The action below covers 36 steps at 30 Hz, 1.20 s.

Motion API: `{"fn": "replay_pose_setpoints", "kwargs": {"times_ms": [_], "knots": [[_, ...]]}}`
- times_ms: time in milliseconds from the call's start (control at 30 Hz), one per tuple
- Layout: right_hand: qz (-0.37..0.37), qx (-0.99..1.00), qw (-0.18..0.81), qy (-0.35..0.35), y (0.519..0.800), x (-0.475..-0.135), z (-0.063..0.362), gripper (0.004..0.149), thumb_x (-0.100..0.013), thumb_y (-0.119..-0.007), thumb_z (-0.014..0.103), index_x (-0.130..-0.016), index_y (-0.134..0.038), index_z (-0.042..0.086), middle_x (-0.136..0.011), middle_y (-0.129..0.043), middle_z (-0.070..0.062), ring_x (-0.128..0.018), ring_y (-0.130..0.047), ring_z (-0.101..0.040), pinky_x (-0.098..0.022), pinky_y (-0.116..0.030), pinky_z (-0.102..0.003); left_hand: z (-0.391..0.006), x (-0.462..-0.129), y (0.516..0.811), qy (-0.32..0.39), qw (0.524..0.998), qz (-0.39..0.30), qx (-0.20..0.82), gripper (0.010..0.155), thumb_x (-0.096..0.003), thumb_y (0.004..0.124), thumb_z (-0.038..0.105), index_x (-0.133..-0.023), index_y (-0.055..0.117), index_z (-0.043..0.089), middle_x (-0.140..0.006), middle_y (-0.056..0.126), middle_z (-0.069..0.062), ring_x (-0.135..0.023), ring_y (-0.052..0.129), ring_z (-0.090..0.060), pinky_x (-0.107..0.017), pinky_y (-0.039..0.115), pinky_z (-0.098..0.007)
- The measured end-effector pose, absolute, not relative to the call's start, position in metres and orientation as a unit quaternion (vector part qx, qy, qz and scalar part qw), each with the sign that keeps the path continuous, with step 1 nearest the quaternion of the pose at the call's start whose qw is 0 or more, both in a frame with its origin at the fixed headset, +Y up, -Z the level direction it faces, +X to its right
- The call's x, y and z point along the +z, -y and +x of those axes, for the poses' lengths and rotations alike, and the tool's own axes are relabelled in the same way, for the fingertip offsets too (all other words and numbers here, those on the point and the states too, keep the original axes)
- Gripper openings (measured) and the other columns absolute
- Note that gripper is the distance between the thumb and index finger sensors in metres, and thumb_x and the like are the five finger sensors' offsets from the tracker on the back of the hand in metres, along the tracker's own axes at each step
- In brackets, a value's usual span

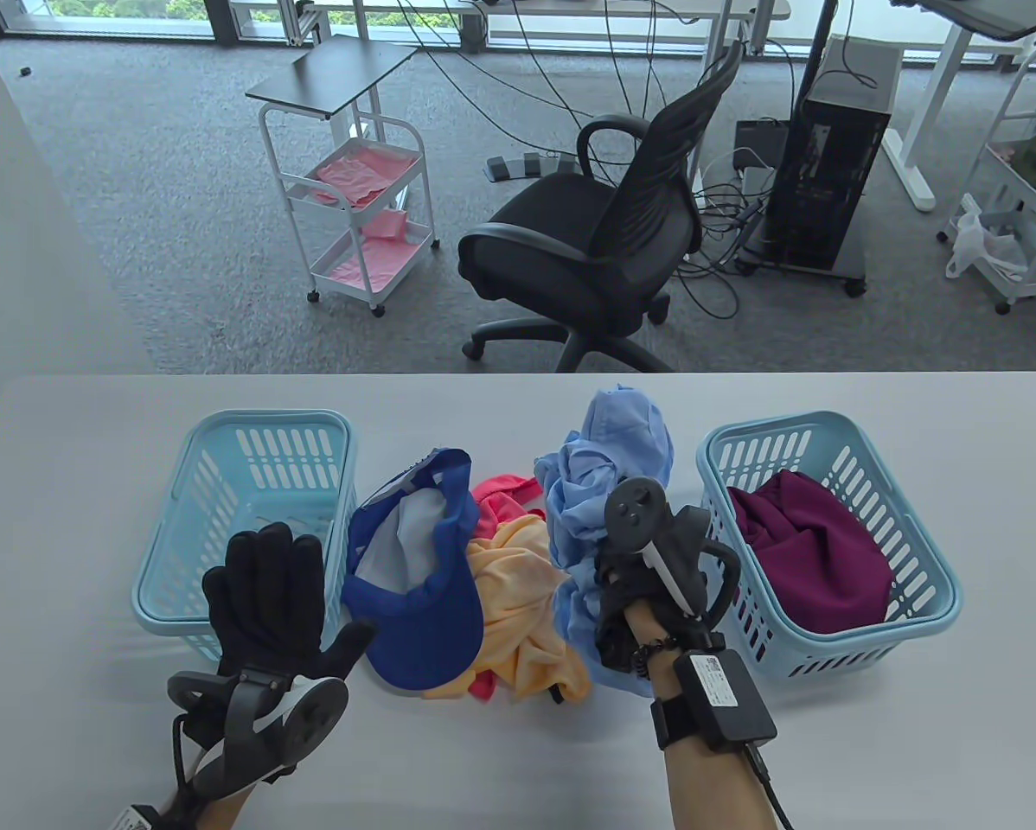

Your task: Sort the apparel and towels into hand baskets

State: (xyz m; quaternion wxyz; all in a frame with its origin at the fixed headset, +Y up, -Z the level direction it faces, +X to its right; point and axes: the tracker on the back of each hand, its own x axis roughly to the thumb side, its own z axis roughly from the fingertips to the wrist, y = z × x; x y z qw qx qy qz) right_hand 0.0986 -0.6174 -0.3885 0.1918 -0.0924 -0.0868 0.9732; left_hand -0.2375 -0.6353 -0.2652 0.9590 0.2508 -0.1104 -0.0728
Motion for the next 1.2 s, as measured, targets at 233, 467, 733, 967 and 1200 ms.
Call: {"fn": "replay_pose_setpoints", "kwargs": {"times_ms": [233,467,733,967,1200], "knots": [[-0.069,0.958,0.21,0.184,0.546,-0.369,0.111,0.059,-0.046,-0.091,0.024,-0.099,-0.068,0.016,-0.079,-0.09,-0.028,-0.05,-0.106,-0.041,-0.033,-0.096,-0.044,-0.238,-0.265,0.635,0.11,0.959,0.252,-0.072,0.098,-0.0533,0.057,0.066,-0.115,0.013,0.004,-0.119,0.024,-0.035,-0.107,0.038,-0.065,-0.072,0.044,-0.078],[-0.098,0.949,0.155,0.255,0.5,-0.357,0.155,0.059,-0.046,-0.091,0.024,-0.099,-0.067,0.017,-0.081,-0.089,-0.027,-0.053,-0.105,-0.04,-0.035,-0.096,-0.044,-0.237,-0.265,0.635,0.111,0.959,0.25,-0.075,0.098,-0.0532,0.057,0.066,-0.115,0.013,0.004,-0.119,0.024,-0.036,-0.107,0.038,-0.065,-0.072,0.044,-0.078],[-0.155,0.945,0.082,0.276,0.501,-0.36,0.211,0.058,-0.047,-0.089,0.022,-0.1,-0.065,0.019,-0.084,-0.086,-0.027,-0.057,-0.103,-0.042,-0.039,-0.095,-0.047,-0.236,-0.265,0.635,0.111,0.959,0.251,-0.076,0.098,-0.0532,0.057,0.066,-0.115,0.013,0.003,-0.119,0.024,-0.035,-0.107,0.038,-0.065,-0.072,0.044,-0.078],[-0.196,0.952,0.041,0.232,0.536,-0.378,0.241,0.058,-0.047,-0.088,0.021,-0.1,-0.064,0.019,-0.085,-0.085,-0.028,-0.059,-0.103,-0.043,-0.04,-0.094,-0.048,-0.236,-0.265,0.636,0.11,0.959,0.249,-0.079,0.098,-0.0533,0.057,0.066,-0.115,0.013,0.003,-0.119,0.024,-0.036,-0.107,0.038,-0.065,-0.072,0.044,-0.078],[-0.222,0.963,0.021,0.152,0.569,-0.4,0.256,0.058,-0.046,-0.088,0.019,-0.1,-0.066,0.019,-0.085,-0.085,-0.028,-0.059,-0.101,-0.044,-0.041,-0.093,-0.05,-0.236,-0.264,0.635,0.107,0.958,0.252,-0.08,0.098,-0.0534,0.057,0.066,-0.115,0.013,0.003,-0.119,0.024,-0.036,-0.107,0.038,-0.065,-0.072,0.044,-0.078]]}}
